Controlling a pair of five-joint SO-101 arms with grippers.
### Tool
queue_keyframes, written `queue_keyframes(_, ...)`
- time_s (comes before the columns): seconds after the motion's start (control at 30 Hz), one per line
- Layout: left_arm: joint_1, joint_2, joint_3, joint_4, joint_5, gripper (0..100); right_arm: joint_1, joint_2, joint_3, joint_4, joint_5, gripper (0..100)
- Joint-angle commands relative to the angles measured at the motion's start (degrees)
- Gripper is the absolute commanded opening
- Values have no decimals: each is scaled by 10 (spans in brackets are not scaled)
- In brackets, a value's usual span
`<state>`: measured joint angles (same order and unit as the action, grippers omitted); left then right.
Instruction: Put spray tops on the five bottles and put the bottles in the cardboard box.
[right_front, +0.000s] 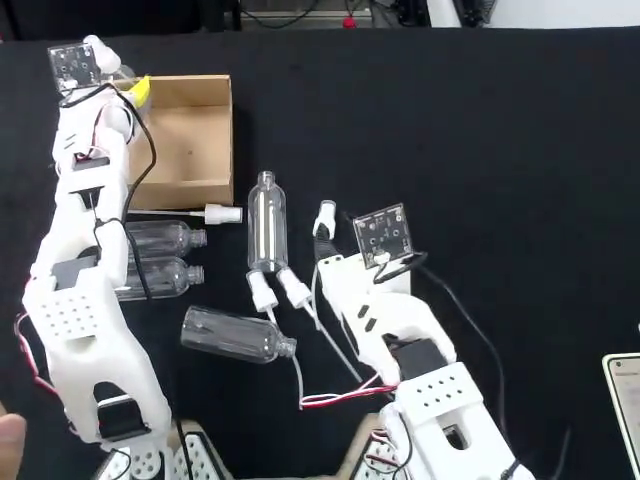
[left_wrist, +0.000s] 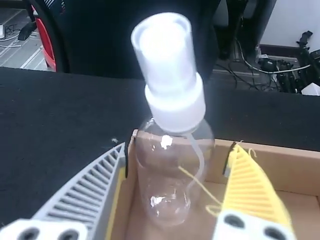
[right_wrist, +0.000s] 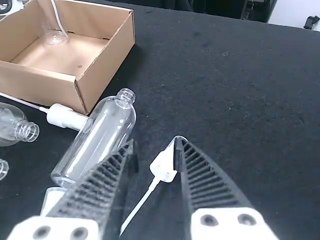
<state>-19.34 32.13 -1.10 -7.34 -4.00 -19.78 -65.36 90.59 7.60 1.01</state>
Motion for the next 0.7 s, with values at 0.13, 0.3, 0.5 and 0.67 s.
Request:
queue_keyframes(0.13, -3, -63, -1, 27, 4, 310, 8, 4, -21, -9, 4, 124)
queue_keyframes(0.3, 1, -103, 22, 32, 4, 312, 8, 4, -21, -9, 4, 124)
queue_keyframes(0.5, 0, -109, 47, 34, 4, 312, 8, 4, -21, -9, 4, 124)
queue_keyframes(0.67, 2, -159, 99, 46, 3, 310, 8, 4, -21, -9, 4, 124)
